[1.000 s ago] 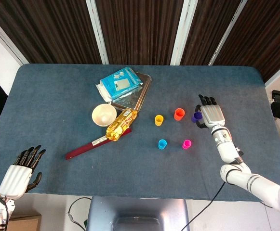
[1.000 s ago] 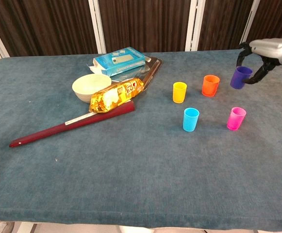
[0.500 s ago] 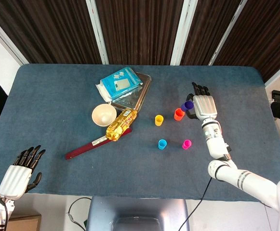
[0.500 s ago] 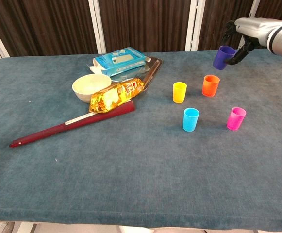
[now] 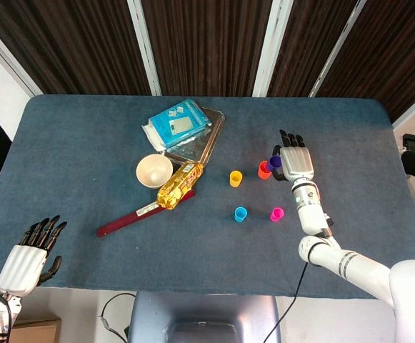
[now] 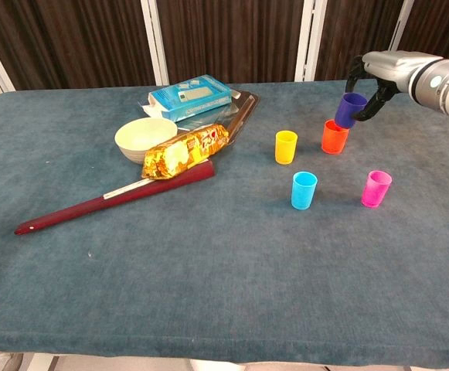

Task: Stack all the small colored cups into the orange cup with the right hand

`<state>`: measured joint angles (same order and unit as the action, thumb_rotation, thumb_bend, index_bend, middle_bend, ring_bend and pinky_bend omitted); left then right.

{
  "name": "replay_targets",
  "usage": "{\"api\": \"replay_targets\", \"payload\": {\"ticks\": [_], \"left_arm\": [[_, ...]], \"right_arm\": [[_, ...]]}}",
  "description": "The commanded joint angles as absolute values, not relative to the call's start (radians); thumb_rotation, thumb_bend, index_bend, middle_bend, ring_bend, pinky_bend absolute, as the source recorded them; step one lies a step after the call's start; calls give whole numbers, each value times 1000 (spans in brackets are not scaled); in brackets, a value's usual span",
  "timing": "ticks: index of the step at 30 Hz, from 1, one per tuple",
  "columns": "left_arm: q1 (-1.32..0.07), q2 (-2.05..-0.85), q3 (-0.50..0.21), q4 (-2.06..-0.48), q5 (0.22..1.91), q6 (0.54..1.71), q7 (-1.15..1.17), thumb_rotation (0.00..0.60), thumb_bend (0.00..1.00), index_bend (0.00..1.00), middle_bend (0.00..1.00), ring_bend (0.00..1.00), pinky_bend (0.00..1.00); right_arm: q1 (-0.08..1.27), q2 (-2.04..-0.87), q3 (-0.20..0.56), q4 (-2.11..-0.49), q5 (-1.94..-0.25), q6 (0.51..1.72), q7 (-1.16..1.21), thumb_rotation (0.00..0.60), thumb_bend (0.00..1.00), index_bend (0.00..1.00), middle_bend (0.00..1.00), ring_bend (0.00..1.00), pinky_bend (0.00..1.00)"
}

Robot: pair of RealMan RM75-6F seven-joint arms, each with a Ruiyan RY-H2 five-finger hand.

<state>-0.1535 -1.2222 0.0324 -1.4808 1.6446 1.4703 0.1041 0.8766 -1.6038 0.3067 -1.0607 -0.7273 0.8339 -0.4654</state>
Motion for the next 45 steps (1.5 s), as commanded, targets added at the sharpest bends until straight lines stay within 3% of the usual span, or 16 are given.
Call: {"api": "replay_targets", "payload": {"ticks": [1,10,13,17,19,26,30,37,45], "left_arm": [[-154,-1223,32,-1481,1642,1467,105,600,453,0,0,24,134],[-157,-1226,29,-1481,1635,1461,111,600,453,0,0,24,134],[-157,-1225,26,-1480,1630,1460,107,600,453,0,0,23,134],[-159,-1223,26,-1479,1629,1457,103,600,453,0,0,23,134],[-159,-1222,26,-1480,1630,1458,101,600,453,0,0,23,134],[-159,-1221,29,-1481,1636,1461,100,600,453,0,0,23,134],[-162,-1225,33,-1482,1640,1452,109,600,454,0,0,23,134],[-161,-1226,32,-1482,1637,1455,112,600,454,0,0,23,134],[-159,-1220,32,-1483,1633,1455,105,600,454,0,0,24,134]], "right_arm": [[881,-1608,310,-1053,-731,830,-457,600,464,587,31,0,0],[899,-1646,308,-1006,-729,794,-443,600,464,543,31,0,0],[903,-1646,305,-1006,-722,783,-451,600,464,456,33,0,0],[899,-1630,299,-1038,-724,793,-460,600,464,249,1,0,0],[890,-1614,299,-1069,-737,806,-450,600,464,212,0,0,0],[841,-1531,281,-1255,-833,890,-410,600,464,235,0,0,0],[862,-1546,273,-1288,-808,887,-462,600,464,245,0,0,0],[925,-1652,259,-1218,-736,878,-559,600,464,326,0,0,0],[1003,-1787,274,-1020,-680,814,-600,600,464,387,0,0,0]]}}
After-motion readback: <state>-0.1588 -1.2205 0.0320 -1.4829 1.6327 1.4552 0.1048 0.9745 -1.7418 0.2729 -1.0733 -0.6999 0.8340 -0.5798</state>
